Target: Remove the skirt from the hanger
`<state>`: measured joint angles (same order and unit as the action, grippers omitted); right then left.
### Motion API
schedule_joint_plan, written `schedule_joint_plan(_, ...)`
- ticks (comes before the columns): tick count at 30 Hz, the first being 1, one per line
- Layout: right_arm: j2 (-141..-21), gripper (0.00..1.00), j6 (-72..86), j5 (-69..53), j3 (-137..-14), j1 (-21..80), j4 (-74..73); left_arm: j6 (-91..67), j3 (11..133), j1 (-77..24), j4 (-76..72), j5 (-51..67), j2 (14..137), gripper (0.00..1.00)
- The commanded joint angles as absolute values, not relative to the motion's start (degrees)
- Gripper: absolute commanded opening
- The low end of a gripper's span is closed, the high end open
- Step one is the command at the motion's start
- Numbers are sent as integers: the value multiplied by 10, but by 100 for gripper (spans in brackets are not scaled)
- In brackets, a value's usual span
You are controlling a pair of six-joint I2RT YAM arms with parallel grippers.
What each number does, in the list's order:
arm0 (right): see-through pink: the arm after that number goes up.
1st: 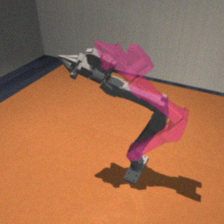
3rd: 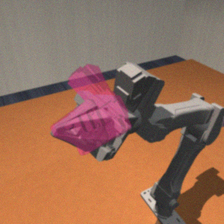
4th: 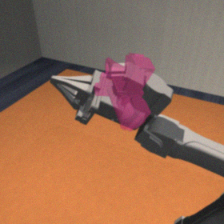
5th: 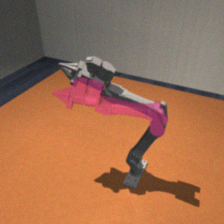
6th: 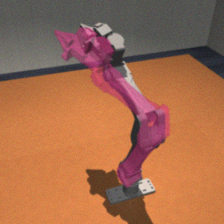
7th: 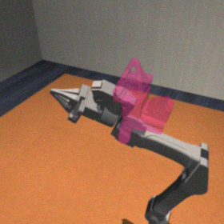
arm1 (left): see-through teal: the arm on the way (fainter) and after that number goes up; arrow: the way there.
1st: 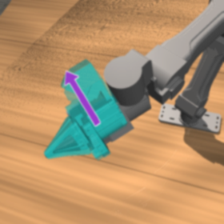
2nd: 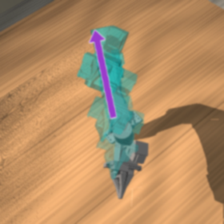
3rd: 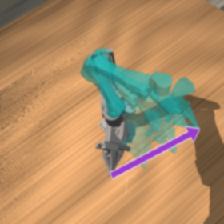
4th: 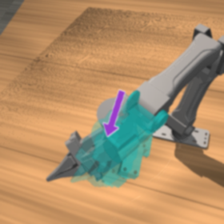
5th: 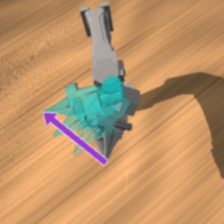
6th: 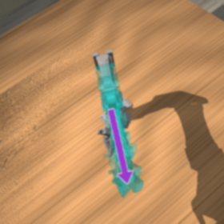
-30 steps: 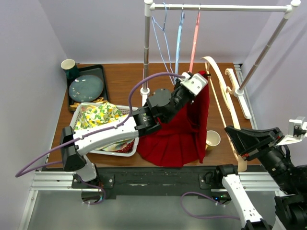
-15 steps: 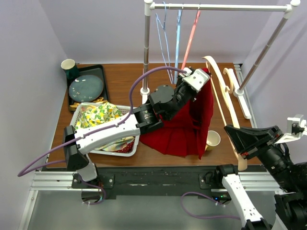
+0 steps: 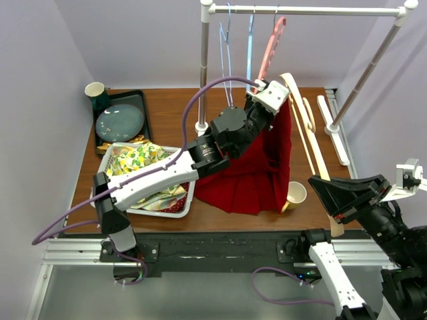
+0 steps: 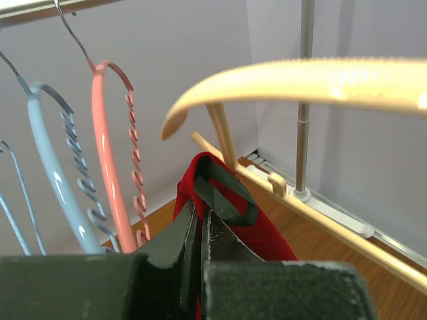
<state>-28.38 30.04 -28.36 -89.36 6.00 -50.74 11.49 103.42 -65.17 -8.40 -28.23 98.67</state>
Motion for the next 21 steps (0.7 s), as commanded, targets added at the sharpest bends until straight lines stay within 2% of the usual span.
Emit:
schedule_joint_plan(1,-273,0,316,-287,-888,62,-438,98,1007,-650,-134,-288,935,0)
schedule_joint_plan(12,-325,0,277,-86,-954,62,-555,61,821,-651,-143,-176,774,0)
schedule_joint_plan(16,-358,0,281,-66,-899,62,-500,61,809,-651,-95,-135,719,0)
schedule_joint_plan(21,-419,0,320,-79,-832,62,-351,66,779,-651,-45,-78,644,0)
